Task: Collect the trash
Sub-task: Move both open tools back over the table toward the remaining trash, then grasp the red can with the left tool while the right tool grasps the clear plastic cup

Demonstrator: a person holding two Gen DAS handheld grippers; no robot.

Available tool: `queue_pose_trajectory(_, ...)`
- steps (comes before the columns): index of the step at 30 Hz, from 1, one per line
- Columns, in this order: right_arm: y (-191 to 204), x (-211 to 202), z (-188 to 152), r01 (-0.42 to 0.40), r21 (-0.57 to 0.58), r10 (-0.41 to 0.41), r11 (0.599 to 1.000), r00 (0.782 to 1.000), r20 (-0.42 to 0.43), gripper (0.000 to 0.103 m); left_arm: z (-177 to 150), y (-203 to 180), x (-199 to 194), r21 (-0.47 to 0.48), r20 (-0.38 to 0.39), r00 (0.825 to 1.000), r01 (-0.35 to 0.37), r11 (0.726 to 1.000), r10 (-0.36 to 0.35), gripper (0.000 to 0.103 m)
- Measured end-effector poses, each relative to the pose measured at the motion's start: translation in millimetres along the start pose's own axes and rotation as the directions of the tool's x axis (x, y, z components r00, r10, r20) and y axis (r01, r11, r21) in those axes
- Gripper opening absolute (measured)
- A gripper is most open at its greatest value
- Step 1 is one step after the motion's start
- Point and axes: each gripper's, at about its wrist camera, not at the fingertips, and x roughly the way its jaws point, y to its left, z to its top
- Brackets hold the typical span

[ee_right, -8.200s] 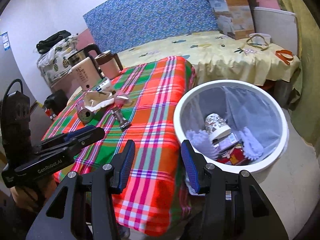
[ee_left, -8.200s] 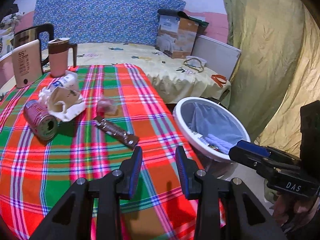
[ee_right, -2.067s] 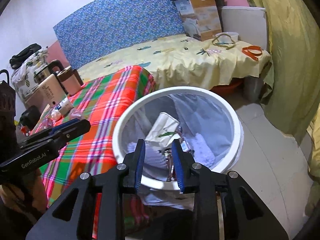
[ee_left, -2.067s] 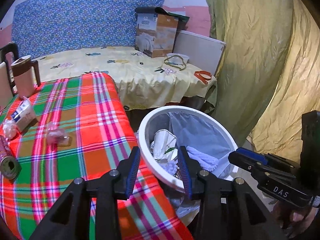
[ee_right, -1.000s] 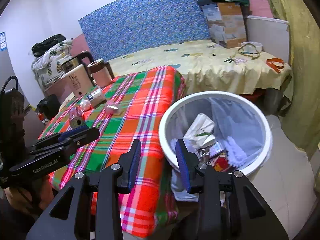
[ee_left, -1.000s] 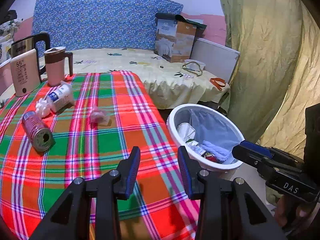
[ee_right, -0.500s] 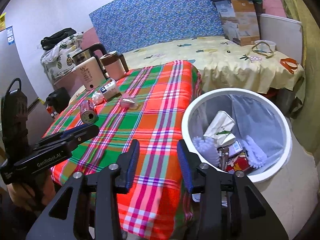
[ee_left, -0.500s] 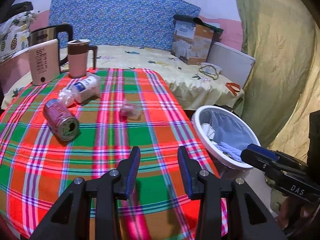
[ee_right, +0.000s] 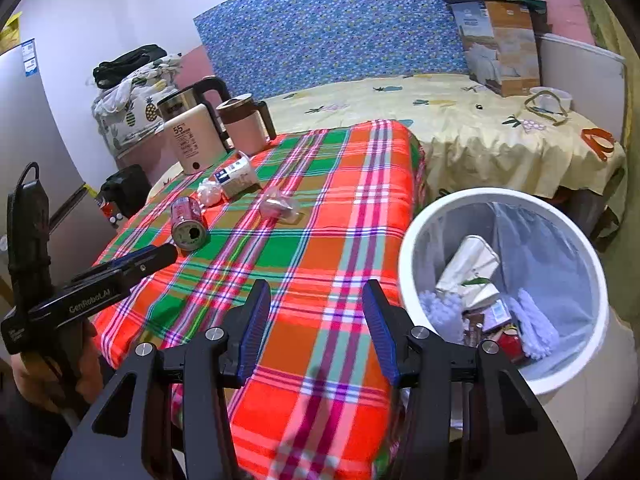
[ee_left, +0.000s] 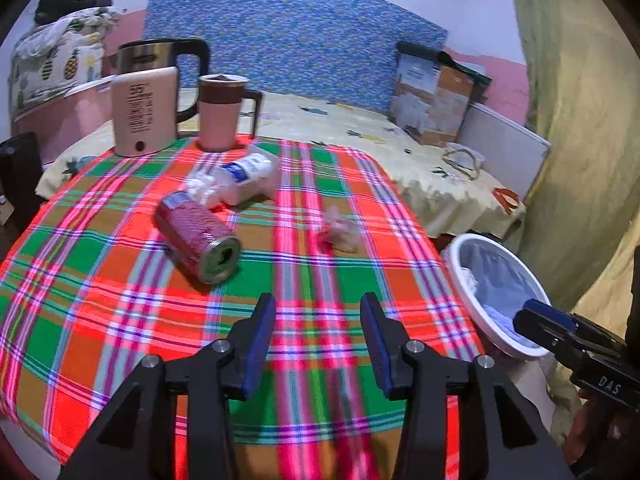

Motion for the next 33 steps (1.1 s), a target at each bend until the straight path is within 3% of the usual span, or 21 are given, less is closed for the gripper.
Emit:
queue_pose_trajectory(13,12.1,34.9,20.6,-0.043,-0.033,0.042,0.999,0.999,-0.025,0.052,32.3,53.8,19.6,-0.147,0.034,0.990,-0.130,0.981,0.136,0.059)
queue_pose_trajectory(16,15.7,44.6,26.2,-0.051,-0.045,0.049,0.998,0.998,-0.032,0.060,40.7,59.0,33.9,-0.173,0.025,0.986,-0.159,0.972,0.166,0.061)
queue_pose_trajectory(20,20.4,57.5,32.8,-0.058,-0.067,0.055,0.996,0.997,-0.045,0.062,46.0,63.4,53.4,-0.191,0.002,0.979,-0.201,0.961,0.206,0.062)
queue_pose_trajectory(25,25.2,74.2,41.3,-0.060,-0.100,0.053,0.993,0.997,-0.064,0.062,48.1,71.2,76.4,-0.204,-0.048,0.970,-0.242,0.948,0.238,0.062)
queue_pose_trajectory(33,33.8,105.4,56.7,-0.056,-0.193,0.036,0.980,0.994,-0.105,0.062,42.0,87.1,80.5,-0.196,-0.080,0.973,-0.228,0.954,0.216,0.063)
